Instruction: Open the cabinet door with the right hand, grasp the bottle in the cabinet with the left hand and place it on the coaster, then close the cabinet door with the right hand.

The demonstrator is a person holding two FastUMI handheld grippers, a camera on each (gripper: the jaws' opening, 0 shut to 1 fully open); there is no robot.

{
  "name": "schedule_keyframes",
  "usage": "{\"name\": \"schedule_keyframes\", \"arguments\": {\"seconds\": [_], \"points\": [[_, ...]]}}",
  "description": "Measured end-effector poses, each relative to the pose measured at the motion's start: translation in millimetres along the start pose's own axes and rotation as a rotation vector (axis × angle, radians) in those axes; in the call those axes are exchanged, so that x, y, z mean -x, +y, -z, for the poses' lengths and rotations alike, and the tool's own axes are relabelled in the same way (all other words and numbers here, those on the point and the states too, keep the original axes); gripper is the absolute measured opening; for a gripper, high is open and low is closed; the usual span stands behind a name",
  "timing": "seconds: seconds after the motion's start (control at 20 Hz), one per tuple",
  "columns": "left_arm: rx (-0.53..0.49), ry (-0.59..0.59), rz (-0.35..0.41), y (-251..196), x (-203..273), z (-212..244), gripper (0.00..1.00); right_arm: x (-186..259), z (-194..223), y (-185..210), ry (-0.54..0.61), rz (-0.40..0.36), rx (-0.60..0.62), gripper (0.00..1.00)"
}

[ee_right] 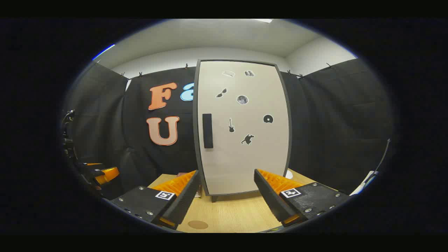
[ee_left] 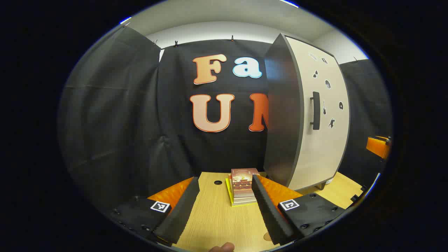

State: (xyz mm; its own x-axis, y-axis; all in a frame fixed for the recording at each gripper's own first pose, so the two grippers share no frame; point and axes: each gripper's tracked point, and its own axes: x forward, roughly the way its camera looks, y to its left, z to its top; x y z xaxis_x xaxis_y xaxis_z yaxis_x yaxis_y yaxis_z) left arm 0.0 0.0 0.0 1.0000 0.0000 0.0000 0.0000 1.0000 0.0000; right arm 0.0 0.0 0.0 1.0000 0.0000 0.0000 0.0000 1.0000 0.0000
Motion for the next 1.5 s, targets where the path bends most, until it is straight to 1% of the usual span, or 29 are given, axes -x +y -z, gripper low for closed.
{"name": "schedule_keyframes", "arguments": {"seconds": [0.35, 0.7, 0.9, 1.1, 1.15, 1.35, 1.5], "points": [[-0.011, 0.006, -0.011, 3.3, 0.4, 4.2, 0.98, -0.8, -0.7, -0.6, -0.003, -0.003, -0.001, 0.94], [0.001, 0.016, -0.022, 11.7, -0.8, 11.3, 0.97, -4.7, -3.8, -2.5, -0.009, 0.005, 0.006, 0.94], [0.001, 0.027, -0.025, 17.7, -3.9, 15.7, 0.98, -17.8, -0.7, -1.3, 0.008, 0.007, -0.008, 0.95], [-0.007, 0.048, -0.030, 29.6, -8.8, 23.6, 0.98, -49.8, -12.9, 11.5, -0.019, -0.018, -0.046, 0.94], [-0.007, 0.047, -0.034, 34.3, -10.3, 23.6, 0.96, -61.3, -17.1, 15.4, -0.023, -0.025, -0.042, 0.95], [0.008, 0.070, -0.041, 50.2, -19.2, 32.8, 0.98, -110.5, -42.1, 29.4, -0.049, -0.042, 0.013, 0.95], [0.006, 0.092, -0.052, 63.9, -26.6, 41.9, 0.98, -151.2, -57.6, 45.2, -0.057, -0.064, 0.017, 0.95]]}}
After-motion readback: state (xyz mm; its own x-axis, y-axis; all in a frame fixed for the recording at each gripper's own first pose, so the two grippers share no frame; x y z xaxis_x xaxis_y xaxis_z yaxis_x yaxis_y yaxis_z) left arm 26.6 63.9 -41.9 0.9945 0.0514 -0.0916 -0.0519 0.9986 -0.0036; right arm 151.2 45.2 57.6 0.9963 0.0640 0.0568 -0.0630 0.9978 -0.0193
